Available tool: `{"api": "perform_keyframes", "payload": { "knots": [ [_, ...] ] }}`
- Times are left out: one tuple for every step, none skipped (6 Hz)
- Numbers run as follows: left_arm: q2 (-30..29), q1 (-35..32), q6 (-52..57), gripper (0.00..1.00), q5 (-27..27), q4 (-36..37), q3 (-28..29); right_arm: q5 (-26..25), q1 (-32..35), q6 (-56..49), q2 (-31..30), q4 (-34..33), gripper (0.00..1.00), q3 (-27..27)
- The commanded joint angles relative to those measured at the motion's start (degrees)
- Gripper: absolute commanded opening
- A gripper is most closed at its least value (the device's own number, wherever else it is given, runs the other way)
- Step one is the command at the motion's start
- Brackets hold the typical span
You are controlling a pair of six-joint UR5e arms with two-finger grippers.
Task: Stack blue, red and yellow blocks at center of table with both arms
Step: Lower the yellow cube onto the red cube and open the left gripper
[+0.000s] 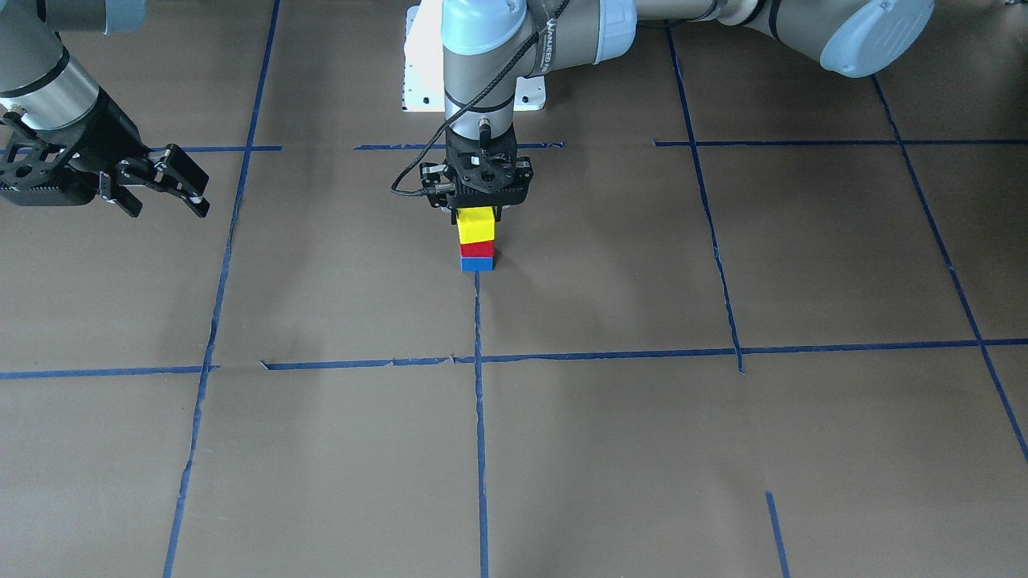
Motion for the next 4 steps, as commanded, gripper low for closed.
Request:
{"api": "perform_keyframes", "payload": {
  "knots": [
    [0.3,0.0,0.1,1.0,0.0,0.1,-0.8,0.0,0.0,0.0,0.0,0.0,1.0,0.0],
    [0.6,-0.2,0.1,1.0,-0.1,0.3,-2.7,0.0,0.0,0.0,0.0,0.0,1.0,0.1],
    [3.8,-0.4,0.1,1.0,-0.2,1.7,-10.7,0.1,0.3,-0.1,-0.1,0.0,1.0,0.3],
    [12.1,-2.3,0.9,1.0,-0.5,2.8,-22.3,0.5,2.4,-0.9,-0.4,-0.4,1.0,0.3]
  ]
}}
